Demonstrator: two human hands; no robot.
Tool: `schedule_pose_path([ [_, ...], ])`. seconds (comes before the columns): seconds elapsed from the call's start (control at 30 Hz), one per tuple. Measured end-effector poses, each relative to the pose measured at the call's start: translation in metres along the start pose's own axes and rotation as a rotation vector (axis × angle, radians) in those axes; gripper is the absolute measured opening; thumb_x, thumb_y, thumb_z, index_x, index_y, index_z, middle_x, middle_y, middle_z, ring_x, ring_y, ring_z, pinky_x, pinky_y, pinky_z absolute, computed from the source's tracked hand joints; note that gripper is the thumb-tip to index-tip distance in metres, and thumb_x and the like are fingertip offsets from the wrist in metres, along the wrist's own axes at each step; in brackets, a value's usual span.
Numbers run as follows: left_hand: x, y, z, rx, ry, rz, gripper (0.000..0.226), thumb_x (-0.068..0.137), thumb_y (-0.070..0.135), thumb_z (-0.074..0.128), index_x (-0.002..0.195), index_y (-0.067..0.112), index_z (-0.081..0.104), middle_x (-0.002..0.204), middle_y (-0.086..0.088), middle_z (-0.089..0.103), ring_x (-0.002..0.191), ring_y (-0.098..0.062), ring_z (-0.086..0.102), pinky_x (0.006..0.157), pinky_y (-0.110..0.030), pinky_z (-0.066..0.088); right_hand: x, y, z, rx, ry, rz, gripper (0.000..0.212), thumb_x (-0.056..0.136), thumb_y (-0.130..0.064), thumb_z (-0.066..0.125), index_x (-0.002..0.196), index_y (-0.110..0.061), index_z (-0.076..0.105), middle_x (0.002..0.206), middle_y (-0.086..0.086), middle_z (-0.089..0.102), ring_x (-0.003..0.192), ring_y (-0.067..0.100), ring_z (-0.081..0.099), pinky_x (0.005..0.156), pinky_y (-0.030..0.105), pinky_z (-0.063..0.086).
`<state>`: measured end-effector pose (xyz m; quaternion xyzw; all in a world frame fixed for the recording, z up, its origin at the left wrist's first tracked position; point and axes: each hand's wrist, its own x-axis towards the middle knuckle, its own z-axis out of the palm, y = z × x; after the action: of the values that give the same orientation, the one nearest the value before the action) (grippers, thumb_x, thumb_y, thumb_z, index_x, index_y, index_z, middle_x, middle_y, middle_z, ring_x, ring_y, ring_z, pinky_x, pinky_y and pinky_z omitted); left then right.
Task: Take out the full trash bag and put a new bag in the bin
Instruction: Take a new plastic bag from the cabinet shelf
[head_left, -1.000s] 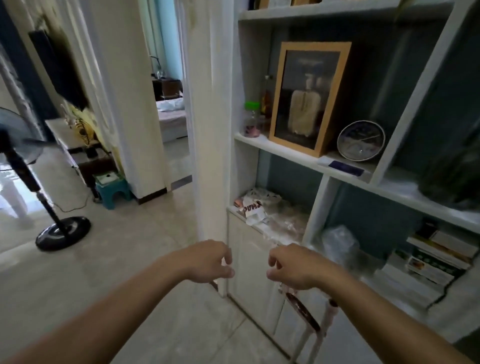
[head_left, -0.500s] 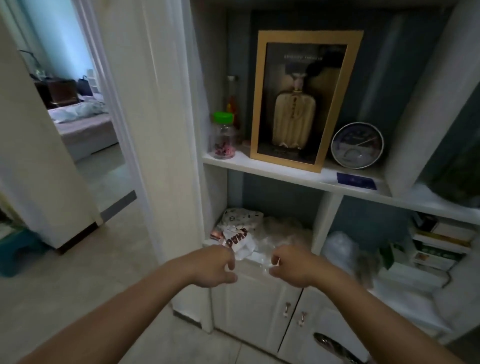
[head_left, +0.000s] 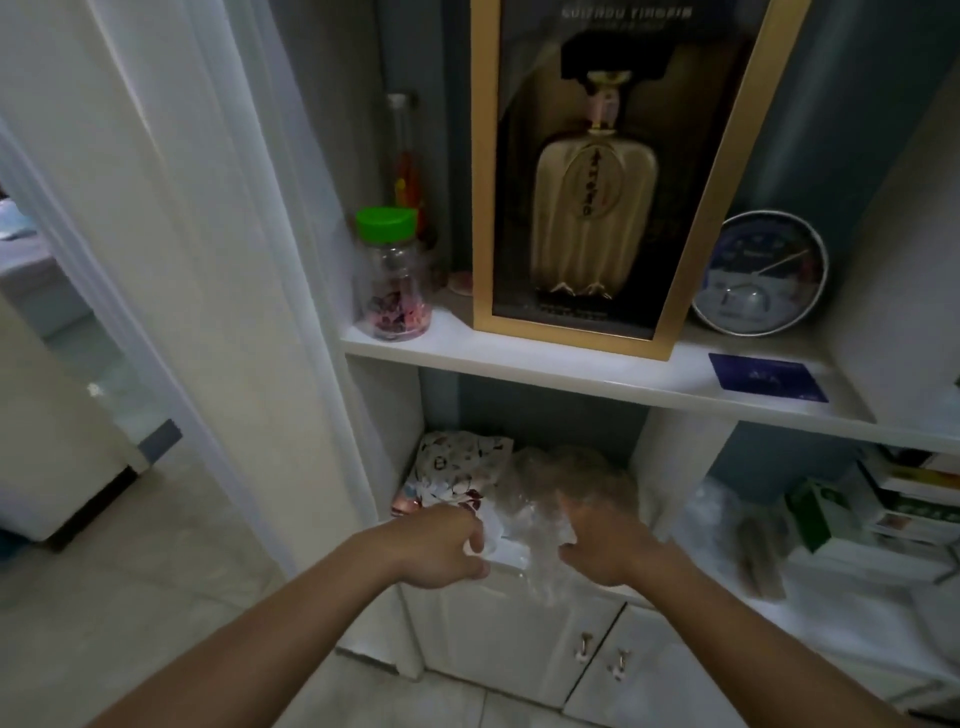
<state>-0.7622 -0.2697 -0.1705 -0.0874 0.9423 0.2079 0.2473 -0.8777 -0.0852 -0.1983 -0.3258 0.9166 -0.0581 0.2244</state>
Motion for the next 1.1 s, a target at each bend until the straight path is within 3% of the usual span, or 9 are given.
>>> schedule_pose_path([
  [0.2, 0.041, -0.005, -0.010, -0.008, -0.049, -0.033, 0.048, 0.091, 0.050, 0.055, 0.131, 0.023, 0.056, 0.130, 0.000, 0.058, 0.114, -0.017, 0.055, 0.092, -0.029, 0.042, 0.050, 0.011, 0.022, -0.071, -0.018, -0.006, 0.068, 0.097, -0.028, 0.051, 0.155, -0.023, 0.016, 0.134, 0.006, 0.053, 0.103, 0.018, 0.051, 0.092, 0.029, 0.043],
  [0.3, 0.053, -0.005, -0.013, -0.030, -0.065, -0.016, 0.046, 0.090, 0.049, 0.056, 0.129, 0.024, 0.057, 0.128, 0.001, 0.057, 0.108, -0.015, 0.055, 0.082, -0.026, 0.043, 0.060, 0.016, 0.026, -0.116, -0.115, 0.051, 0.050, 0.099, -0.025, 0.049, 0.146, -0.012, 0.038, 0.139, 0.009, 0.051, 0.123, 0.024, 0.051, 0.100, 0.030, 0.042],
  [0.4, 0.063, -0.005, -0.018, -0.014, -0.063, 0.026, 0.045, 0.091, 0.048, 0.056, 0.128, 0.022, 0.057, 0.124, -0.001, 0.060, 0.104, -0.015, 0.056, 0.075, -0.026, 0.039, 0.065, 0.022, 0.026, -0.097, -0.113, 0.107, 0.036, 0.099, -0.023, 0.048, 0.133, -0.011, 0.053, 0.132, 0.008, 0.058, 0.119, 0.024, 0.056, 0.094, 0.030, 0.046],
  [0.57, 0.067, 0.004, -0.023, 0.013, -0.066, 0.126, 0.046, 0.093, 0.042, 0.057, 0.133, 0.019, 0.056, 0.124, -0.002, 0.061, 0.107, -0.017, 0.057, 0.076, -0.024, 0.038, 0.048, 0.020, 0.015, 0.077, 0.071, 0.173, 0.019, 0.093, -0.014, 0.056, 0.102, -0.014, 0.073, 0.094, 0.002, 0.070, 0.087, 0.016, 0.066, 0.079, 0.023, 0.051],
  [0.7, 0.050, 0.016, -0.026, 0.081, 0.005, 0.319, 0.032, 0.092, 0.036, 0.057, 0.117, 0.019, 0.063, 0.086, 0.008, 0.059, 0.085, -0.015, 0.058, 0.066, -0.028, 0.041, 0.016, 0.016, 0.002, 0.187, 0.247, 0.251, 0.017, 0.086, -0.012, 0.061, 0.084, -0.013, 0.078, 0.080, 0.001, 0.073, 0.077, 0.015, 0.069, 0.071, 0.024, 0.055],
  [0.8, 0.027, 0.016, -0.024, 0.081, 0.064, 0.395, 0.030, 0.089, 0.042, 0.058, 0.112, 0.023, 0.064, 0.094, 0.002, 0.067, 0.088, -0.017, 0.063, 0.078, -0.033, 0.052, -0.015, 0.002, -0.007, 0.268, 0.331, 0.292, 0.016, 0.083, -0.012, 0.064, 0.080, -0.017, 0.079, 0.071, -0.005, 0.070, 0.067, 0.009, 0.064, 0.065, 0.023, 0.052],
  [0.9, 0.000, 0.008, -0.016, 0.126, 0.119, 0.398, 0.055, 0.078, 0.061, 0.062, 0.123, 0.030, 0.054, 0.107, 0.004, 0.065, 0.094, -0.016, 0.060, 0.078, -0.032, 0.050, -0.048, -0.017, -0.011, 0.342, 0.396, 0.370, 0.015, 0.083, -0.016, 0.068, 0.072, -0.020, 0.077, 0.072, -0.005, 0.074, 0.063, 0.008, 0.066, 0.066, 0.025, 0.056],
  [1.0, -0.025, 0.005, -0.008, 0.088, 0.149, 0.422, 0.094, 0.065, 0.068, 0.071, 0.142, 0.034, 0.031, 0.133, 0.005, 0.053, 0.110, -0.015, 0.055, 0.089, -0.034, 0.049, -0.081, -0.032, -0.006, 0.400, 0.459, 0.437, 0.031, 0.088, -0.029, 0.068, 0.057, -0.022, 0.068, 0.057, -0.007, 0.069, 0.051, 0.002, 0.063, 0.059, 0.022, 0.055],
  [1.1, -0.043, 0.011, 0.001, 0.015, 0.136, 0.445, 0.127, 0.055, 0.072, 0.075, 0.151, 0.039, -0.002, 0.161, 0.003, 0.019, 0.140, -0.021, 0.036, 0.108, -0.041, 0.040, -0.120, -0.046, -0.002, 0.475, 0.519, 0.494, 0.042, 0.090, -0.040, 0.065, 0.056, -0.017, 0.068, 0.054, -0.003, 0.069, 0.050, 0.007, 0.064, 0.060, 0.025, 0.056],
])
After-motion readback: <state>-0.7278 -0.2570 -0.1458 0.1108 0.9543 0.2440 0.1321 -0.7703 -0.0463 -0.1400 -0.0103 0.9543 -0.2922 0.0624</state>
